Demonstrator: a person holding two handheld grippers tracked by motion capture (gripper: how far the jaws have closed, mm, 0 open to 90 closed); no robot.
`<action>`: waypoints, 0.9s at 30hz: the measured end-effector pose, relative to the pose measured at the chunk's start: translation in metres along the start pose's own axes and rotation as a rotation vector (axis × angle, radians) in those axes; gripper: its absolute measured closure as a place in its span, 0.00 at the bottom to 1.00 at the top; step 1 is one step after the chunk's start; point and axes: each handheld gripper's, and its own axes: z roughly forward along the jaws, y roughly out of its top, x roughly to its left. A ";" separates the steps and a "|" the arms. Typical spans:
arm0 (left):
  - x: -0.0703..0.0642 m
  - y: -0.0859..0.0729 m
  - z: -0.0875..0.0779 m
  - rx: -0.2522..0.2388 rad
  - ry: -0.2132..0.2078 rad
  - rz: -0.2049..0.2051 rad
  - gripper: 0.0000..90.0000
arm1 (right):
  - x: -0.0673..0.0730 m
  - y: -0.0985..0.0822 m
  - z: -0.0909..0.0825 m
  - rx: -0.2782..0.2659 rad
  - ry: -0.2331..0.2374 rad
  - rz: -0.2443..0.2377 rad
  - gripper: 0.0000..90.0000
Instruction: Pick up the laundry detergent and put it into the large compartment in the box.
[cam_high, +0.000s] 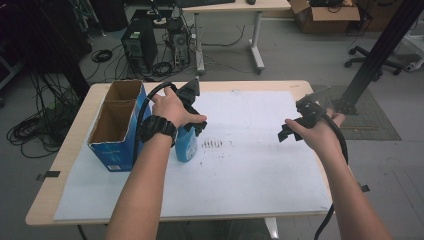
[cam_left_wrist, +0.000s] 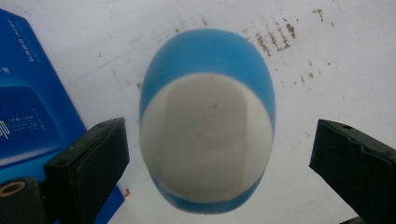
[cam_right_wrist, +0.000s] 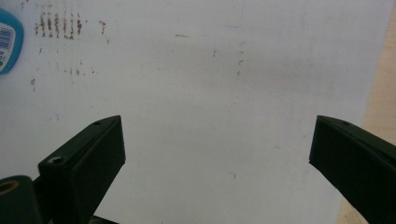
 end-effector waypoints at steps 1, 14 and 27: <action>0.000 0.000 0.000 0.000 0.000 0.000 0.06 | 0.000 0.000 0.000 0.000 0.000 0.000 0.04; 0.005 0.008 0.004 0.010 0.004 -0.027 0.06 | -0.005 0.000 0.004 0.002 0.006 0.004 0.04; 0.005 0.012 0.009 0.021 0.012 -0.021 0.06 | -0.003 0.002 0.007 0.009 0.006 -0.002 0.04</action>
